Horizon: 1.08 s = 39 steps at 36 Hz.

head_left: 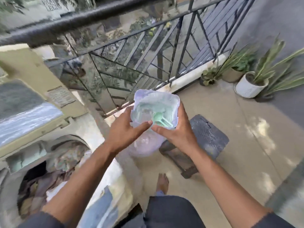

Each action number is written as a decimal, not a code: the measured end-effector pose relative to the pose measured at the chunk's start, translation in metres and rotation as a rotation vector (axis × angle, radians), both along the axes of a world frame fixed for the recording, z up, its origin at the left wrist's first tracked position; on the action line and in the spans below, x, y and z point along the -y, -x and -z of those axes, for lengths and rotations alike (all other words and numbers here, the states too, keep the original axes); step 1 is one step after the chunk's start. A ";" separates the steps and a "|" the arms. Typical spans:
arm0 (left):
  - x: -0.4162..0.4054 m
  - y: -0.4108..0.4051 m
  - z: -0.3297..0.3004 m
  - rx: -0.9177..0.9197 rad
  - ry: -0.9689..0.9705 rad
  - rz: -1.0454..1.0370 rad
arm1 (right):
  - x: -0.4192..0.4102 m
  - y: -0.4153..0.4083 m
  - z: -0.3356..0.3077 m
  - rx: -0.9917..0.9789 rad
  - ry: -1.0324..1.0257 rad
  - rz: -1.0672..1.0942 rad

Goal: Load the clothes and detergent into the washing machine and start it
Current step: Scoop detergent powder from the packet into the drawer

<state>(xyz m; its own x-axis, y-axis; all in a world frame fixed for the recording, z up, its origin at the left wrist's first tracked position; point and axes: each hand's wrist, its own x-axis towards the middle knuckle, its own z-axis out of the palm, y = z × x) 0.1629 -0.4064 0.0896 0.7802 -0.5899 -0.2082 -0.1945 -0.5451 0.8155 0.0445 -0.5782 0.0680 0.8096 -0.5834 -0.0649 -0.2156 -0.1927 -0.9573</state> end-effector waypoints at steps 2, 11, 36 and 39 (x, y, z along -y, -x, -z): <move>0.034 -0.004 0.014 0.008 -0.052 0.053 | 0.023 0.006 0.015 -0.013 -0.038 0.063; 0.160 0.007 0.082 -0.174 -0.097 0.194 | 0.124 0.044 0.095 -0.200 -0.130 0.174; 0.336 0.062 0.279 -0.574 -0.398 0.550 | 0.236 0.115 0.289 -0.524 -0.537 0.596; 0.340 0.061 0.278 -0.596 -0.445 0.565 | 0.234 0.118 0.294 -0.521 -0.607 0.664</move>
